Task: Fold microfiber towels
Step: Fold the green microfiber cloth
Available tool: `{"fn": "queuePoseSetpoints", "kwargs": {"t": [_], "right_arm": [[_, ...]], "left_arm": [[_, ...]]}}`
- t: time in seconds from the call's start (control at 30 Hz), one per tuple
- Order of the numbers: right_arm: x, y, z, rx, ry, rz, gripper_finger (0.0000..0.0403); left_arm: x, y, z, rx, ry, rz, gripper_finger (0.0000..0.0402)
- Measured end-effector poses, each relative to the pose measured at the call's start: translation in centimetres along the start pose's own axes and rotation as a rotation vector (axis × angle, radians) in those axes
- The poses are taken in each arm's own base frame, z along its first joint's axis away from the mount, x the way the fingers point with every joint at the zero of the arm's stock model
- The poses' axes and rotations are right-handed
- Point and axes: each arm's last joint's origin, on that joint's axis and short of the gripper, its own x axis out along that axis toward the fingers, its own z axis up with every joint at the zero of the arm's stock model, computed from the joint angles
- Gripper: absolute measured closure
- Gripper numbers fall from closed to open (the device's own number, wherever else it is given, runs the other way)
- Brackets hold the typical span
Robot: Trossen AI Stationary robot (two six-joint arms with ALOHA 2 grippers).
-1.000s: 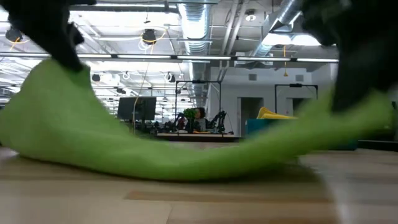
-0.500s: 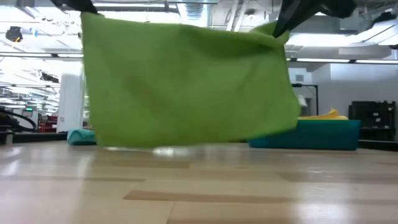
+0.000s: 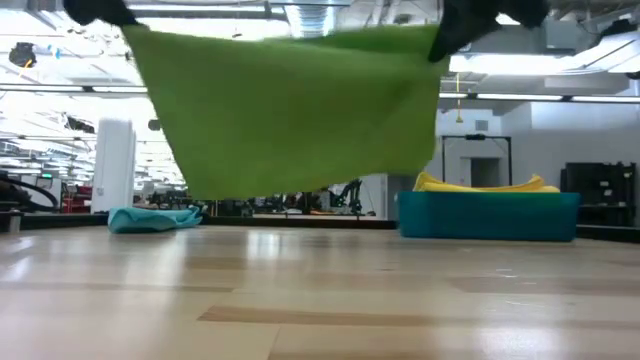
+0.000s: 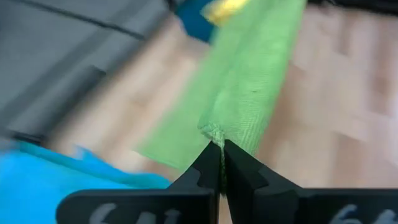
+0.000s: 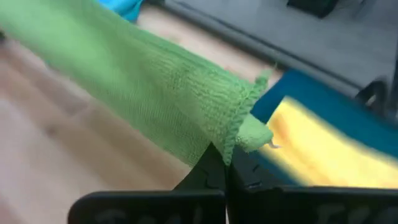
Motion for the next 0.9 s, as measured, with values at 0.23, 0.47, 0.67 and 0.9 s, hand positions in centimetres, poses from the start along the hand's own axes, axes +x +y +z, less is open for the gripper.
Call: {"fn": "queuePoseSetpoints", "kwargs": {"t": [0.23, 0.47, 0.67, 0.9], "right_arm": [[-0.4, 5.4, -9.1, 0.098, 0.083, 0.048, 0.0384], [-1.0, 9.4, -17.0, 0.174, 0.176, 0.158, 0.0376], [-1.3, 11.0, -20.5, 0.178, 0.339, 0.222, 0.0341], [-2.0, 11.2, -21.2, 0.203, 0.369, 0.254, 0.0253]], "left_arm": [[5.3, -6.1, -7.7, -0.104, 0.129, -0.335, 0.0401], [7.7, -8.5, -12.2, -0.212, 0.221, -0.352, 0.0401], [8.3, -9.5, -13.1, -0.179, 0.305, -0.361, 0.0401], [8.5, -9.8, -13.3, -0.18, 0.315, -0.363, 0.0401]]}}
